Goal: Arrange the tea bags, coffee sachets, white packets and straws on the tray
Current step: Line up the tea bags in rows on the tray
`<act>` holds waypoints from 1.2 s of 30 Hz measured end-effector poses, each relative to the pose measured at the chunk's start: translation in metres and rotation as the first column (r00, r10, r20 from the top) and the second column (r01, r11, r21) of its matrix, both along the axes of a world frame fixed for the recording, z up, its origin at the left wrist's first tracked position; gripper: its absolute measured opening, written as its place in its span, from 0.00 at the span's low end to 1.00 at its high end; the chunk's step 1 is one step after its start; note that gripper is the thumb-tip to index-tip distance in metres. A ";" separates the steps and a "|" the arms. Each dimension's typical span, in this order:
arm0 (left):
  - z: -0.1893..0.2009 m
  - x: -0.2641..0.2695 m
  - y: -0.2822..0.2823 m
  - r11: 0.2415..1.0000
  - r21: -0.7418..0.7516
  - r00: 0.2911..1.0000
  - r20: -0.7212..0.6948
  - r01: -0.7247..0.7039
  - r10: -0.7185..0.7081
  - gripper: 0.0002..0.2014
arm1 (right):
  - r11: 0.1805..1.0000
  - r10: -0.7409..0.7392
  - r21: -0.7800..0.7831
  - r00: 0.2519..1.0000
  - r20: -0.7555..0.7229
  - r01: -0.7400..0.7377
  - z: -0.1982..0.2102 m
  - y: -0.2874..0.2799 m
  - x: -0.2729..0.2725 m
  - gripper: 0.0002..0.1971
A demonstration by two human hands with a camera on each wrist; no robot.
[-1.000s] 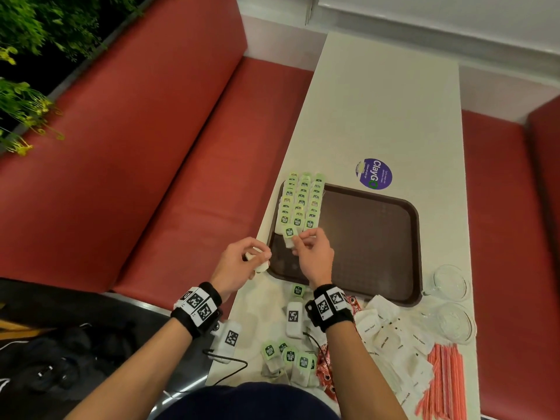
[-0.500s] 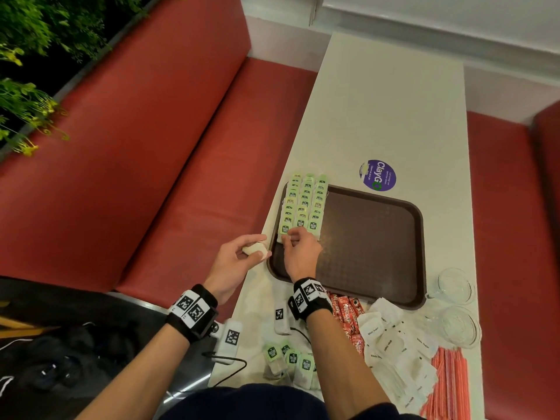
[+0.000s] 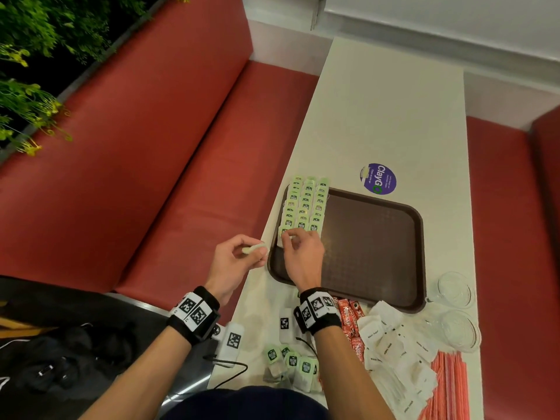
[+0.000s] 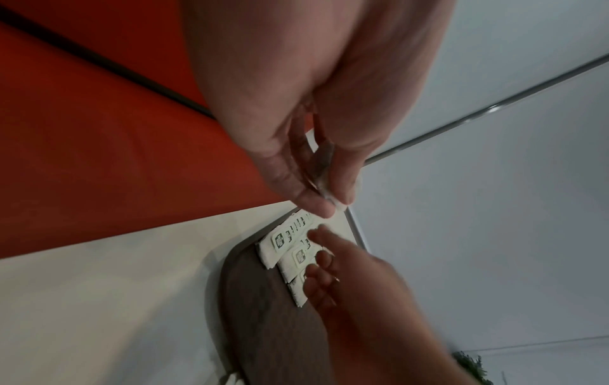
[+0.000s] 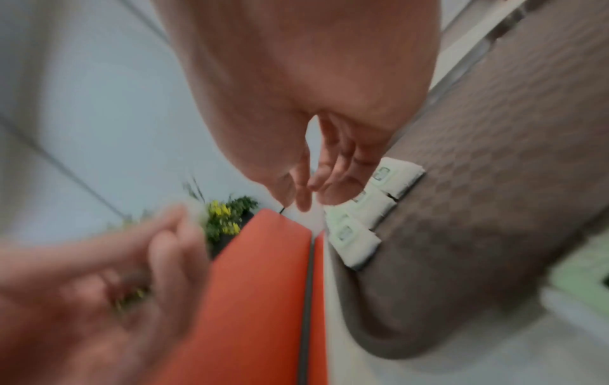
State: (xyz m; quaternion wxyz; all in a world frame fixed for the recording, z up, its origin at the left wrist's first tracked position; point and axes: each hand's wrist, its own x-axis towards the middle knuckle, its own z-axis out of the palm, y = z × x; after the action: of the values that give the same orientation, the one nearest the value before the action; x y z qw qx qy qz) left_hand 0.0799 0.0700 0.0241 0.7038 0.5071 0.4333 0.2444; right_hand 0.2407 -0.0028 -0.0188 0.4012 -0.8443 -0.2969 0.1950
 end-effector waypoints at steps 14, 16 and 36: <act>0.006 0.007 -0.004 0.958 0.256 0.986 -0.137 0.131 -0.098 0.10 | 0.979 0.183 0.152 0.902 -0.391 -0.133 0.057 -0.019 0.005 0.04; 0.007 0.005 -0.007 0.971 0.218 0.992 -0.097 0.096 -0.076 0.07 | 0.975 0.202 0.160 0.921 -0.333 -0.156 0.059 -0.022 0.013 0.08; -0.022 0.015 0.005 0.924 0.307 0.934 -0.338 0.226 -0.116 0.05 | 0.983 0.180 0.036 0.982 -0.053 -0.178 0.036 -0.041 0.040 0.03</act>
State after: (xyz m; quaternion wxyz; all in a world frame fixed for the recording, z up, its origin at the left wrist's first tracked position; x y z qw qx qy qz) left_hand 0.0951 0.0753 0.0025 0.5463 0.6898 0.4440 0.1689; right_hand 0.2806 -0.0436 0.0170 0.4034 -0.8019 -0.3632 0.2494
